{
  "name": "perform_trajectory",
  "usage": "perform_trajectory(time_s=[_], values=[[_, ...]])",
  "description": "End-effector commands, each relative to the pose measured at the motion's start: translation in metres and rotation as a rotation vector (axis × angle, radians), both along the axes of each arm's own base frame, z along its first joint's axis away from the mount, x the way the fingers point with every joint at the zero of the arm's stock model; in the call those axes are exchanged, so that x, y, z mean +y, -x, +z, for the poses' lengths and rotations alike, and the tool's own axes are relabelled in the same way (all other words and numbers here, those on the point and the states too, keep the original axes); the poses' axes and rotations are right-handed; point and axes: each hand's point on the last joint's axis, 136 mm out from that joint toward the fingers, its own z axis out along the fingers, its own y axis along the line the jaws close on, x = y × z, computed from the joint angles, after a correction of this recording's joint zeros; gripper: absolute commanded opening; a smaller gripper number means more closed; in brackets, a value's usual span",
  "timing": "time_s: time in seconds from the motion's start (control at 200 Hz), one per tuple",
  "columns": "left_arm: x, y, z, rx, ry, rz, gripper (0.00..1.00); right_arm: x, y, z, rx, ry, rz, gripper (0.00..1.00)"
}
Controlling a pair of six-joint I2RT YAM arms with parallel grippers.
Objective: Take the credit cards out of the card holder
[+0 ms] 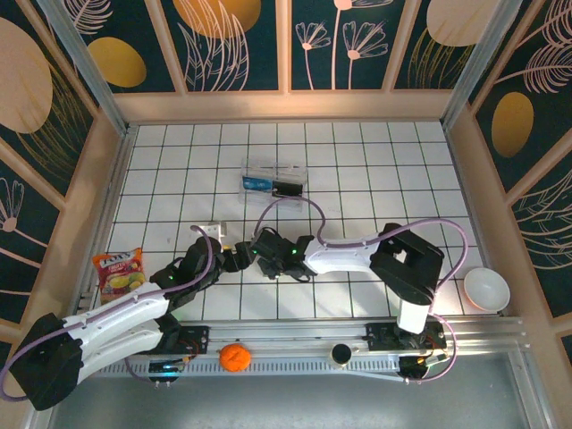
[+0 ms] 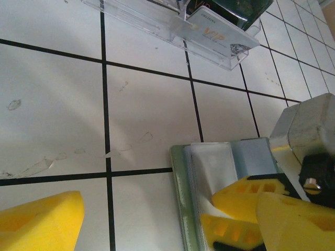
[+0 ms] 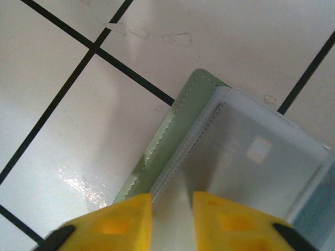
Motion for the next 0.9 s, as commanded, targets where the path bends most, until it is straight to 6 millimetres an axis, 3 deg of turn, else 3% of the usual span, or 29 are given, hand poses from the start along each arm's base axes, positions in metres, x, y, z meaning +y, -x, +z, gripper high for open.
perform_trajectory(time_s=[0.0, 0.11, 0.45, 0.671, 0.896], values=[[-0.001, 0.001, -0.001, 0.002, -0.002, -0.011, 0.83, -0.014, 0.005, -0.014, 0.016, 0.067, -0.021, 0.13], [-0.008, 0.003, -0.002, 0.006, 0.006, -0.054, 0.76, -0.014, 0.002, -0.007, 0.001, 0.029, -0.043, 0.00], [-0.041, 0.002, -0.013, 0.063, 0.069, -0.157, 0.34, -0.001, 0.002, 0.030, 0.029, -0.251, -0.056, 0.00], [-0.062, 0.001, -0.022, 0.092, 0.075, -0.217, 0.13, -0.002, 0.006, 0.026, 0.063, -0.271, -0.056, 0.00], [-0.083, 0.006, -0.032, 0.134, 0.051, -0.290, 0.09, -0.002, 0.007, 0.025, 0.072, -0.282, -0.058, 0.00]])
